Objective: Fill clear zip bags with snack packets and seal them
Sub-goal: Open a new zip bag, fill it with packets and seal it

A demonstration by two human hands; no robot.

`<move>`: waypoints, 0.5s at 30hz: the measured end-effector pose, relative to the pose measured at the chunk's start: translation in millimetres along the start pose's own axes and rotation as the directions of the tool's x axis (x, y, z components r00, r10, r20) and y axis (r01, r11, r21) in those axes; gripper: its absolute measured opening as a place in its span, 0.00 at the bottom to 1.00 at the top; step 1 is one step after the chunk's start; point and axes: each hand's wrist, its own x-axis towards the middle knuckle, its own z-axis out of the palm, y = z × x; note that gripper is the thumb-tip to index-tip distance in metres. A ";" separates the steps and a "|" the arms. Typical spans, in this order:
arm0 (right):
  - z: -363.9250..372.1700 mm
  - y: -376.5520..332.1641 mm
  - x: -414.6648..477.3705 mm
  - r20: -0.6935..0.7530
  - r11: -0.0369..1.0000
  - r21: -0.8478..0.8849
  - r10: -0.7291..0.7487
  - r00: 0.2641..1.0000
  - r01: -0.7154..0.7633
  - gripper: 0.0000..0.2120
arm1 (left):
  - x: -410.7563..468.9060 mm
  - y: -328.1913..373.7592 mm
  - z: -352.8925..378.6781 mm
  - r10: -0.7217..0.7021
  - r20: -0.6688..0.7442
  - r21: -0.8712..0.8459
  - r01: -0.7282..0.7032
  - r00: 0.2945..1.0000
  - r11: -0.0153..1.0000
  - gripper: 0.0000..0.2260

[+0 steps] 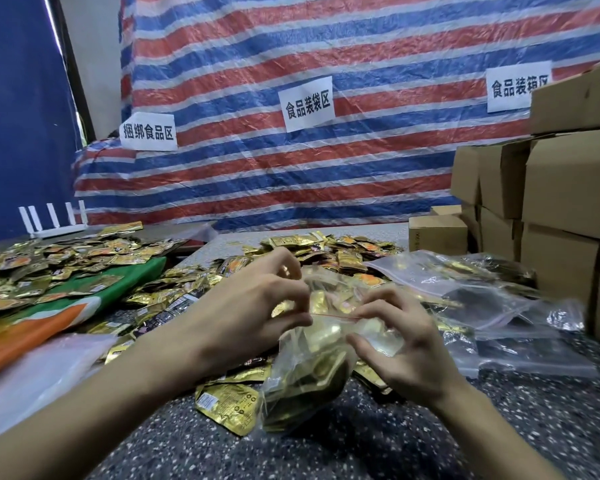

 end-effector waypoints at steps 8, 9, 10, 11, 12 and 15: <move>-18.1 7.8 6.7 0.211 0.989 0.087 0.099 0.972 -0.119 0.08 | -24.4 -13.2 -5.3 -0.038 -0.067 0.089 0.044 0.997 0.995 0.15; -19.4 6.3 7.5 0.242 0.981 0.136 0.101 0.965 -0.137 0.10 | -27.2 -14.2 -6.8 -0.040 -0.077 0.090 0.047 0.996 0.995 0.15; -20.4 4.0 8.7 0.273 0.968 0.189 0.110 0.956 -0.166 0.12 | -29.8 -15.0 -8.5 -0.037 -0.093 0.086 0.045 0.995 0.995 0.14; -21.2 1.3 10.5 0.295 0.952 0.238 0.116 0.949 -0.190 0.12 | -31.7 -15.5 -10.6 -0.034 -0.113 0.069 0.042 0.993 0.997 0.12; -21.9 -1.8 13.4 0.300 0.941 0.274 0.114 0.947 -0.200 0.12 | -33.3 -16.0 -13.1 -0.033 -0.134 0.041 0.039 0.990 0.998 0.10; -27.5 -12.9 26.9 0.268 0.938 0.297 0.099 0.958 -0.180 0.04 | -36.8 -20.8 -24.7 -0.066 -0.178 -0.032 0.061 0.982 0.998 0.05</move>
